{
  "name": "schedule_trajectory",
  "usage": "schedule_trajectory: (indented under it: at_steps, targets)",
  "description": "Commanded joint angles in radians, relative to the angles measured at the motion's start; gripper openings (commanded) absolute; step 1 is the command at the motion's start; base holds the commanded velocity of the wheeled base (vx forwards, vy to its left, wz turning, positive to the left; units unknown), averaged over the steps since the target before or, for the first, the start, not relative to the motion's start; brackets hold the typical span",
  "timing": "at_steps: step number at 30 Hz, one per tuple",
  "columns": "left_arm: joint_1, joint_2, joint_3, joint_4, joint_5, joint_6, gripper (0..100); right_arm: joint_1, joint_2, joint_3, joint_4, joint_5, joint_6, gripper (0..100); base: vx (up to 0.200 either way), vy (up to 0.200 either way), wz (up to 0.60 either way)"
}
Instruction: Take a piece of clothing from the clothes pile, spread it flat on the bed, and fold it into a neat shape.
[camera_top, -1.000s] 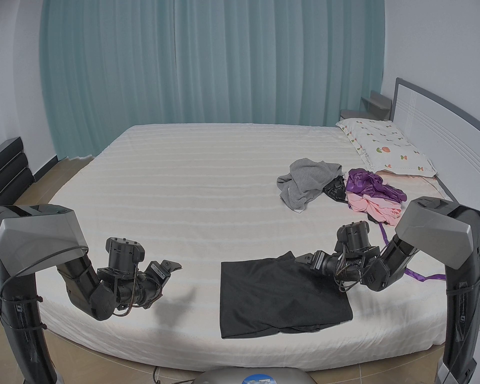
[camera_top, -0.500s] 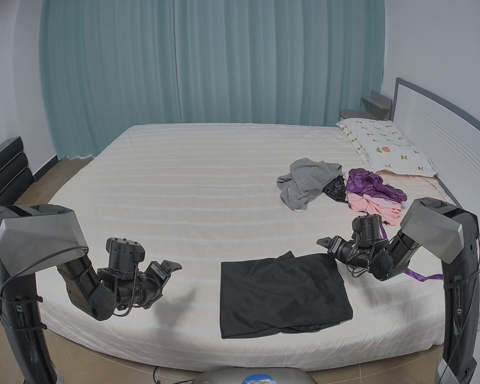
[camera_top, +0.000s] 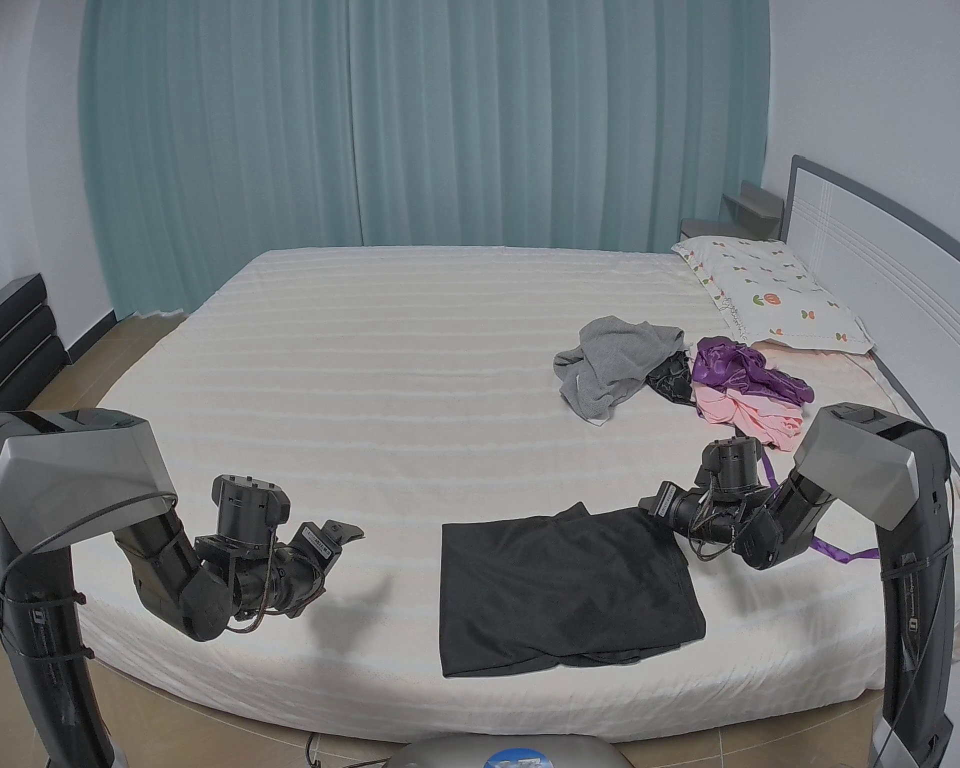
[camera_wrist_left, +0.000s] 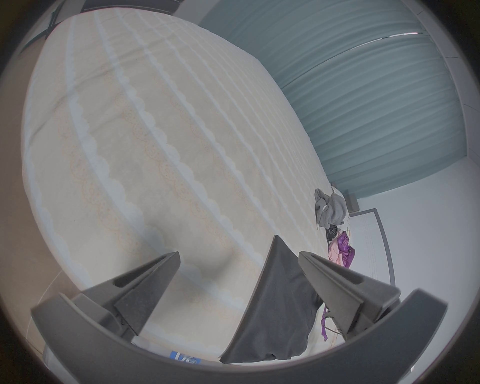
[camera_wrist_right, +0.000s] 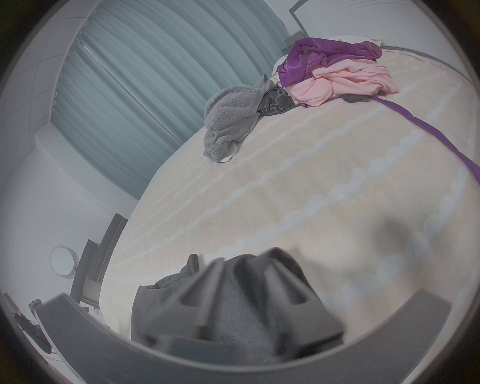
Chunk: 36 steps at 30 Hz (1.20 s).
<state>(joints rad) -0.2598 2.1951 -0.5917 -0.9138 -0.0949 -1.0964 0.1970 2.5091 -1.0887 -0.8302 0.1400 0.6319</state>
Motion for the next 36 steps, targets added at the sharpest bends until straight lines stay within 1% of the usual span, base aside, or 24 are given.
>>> schedule_trajectory:
  at_steps: [1,10,20,21,23,25,26,27,28,29,30,32,35,36]
  targets:
    - [-0.001,0.002,0.0,0.0,0.0,0.0,100,-0.005,0.0,-0.003,0.0,-0.007,0.002,0,0.0,0.0,0.0]
    - [0.001,0.002,0.001,0.0,0.0,0.0,100,-0.057,-0.003,0.001,0.008,-0.033,-0.003,0,0.0,0.0,0.0]
    - [-0.001,0.002,0.0,0.0,0.0,0.0,100,-0.059,-0.007,0.01,0.0,-0.034,-0.006,0,0.0,0.0,0.0]
    - [-0.001,0.002,0.0,0.0,0.0,0.0,100,-0.06,-0.012,0.015,-0.001,-0.033,-0.009,100,0.0,0.0,0.0]
    - [-0.001,0.002,0.001,0.0,0.0,0.0,100,-0.068,-0.046,0.049,-0.003,-0.013,-0.014,100,0.0,0.0,0.0]
    - [-0.001,0.002,0.001,0.0,0.0,0.001,100,-0.077,-0.095,0.101,-0.004,0.046,-0.014,100,0.0,0.0,0.0]
    - [-0.001,0.002,0.001,0.0,0.0,0.004,100,-0.079,-0.125,0.138,-0.007,0.089,-0.014,100,0.0,0.0,0.0]
    - [-0.003,0.003,0.001,0.0,0.0,0.006,100,-0.079,-0.13,0.144,-0.009,0.093,-0.014,100,0.0,0.0,0.0]
    - [-0.006,0.006,0.001,0.0,0.001,0.018,100,-0.082,-0.167,0.191,-0.023,0.133,-0.015,100,0.0,0.0,0.0]
    - [-0.007,0.012,0.003,0.0,0.006,0.027,100,-0.085,-0.196,0.234,-0.05,0.156,-0.008,100,0.0,0.0,0.0]
    - [-0.007,0.012,0.003,0.0,0.006,0.027,100,-0.085,-0.196,0.234,-0.05,0.156,-0.008,100,0.0,0.0,0.0]
    - [-0.016,0.023,0.0,0.0,0.049,0.03,100,-0.087,-0.233,0.352,-0.129,0.158,-0.003,100,0.0,0.0,0.0]
    - [-0.03,0.035,-0.002,-0.002,0.072,0.03,100,-0.08,-0.263,0.49,-0.211,0.162,0.002,100,0.0,0.0,0.0]
    - [-0.032,0.037,-0.002,-0.007,0.08,0.029,100,-0.077,-0.274,0.573,-0.27,0.167,0.012,100,0.0,0.0,0.0]
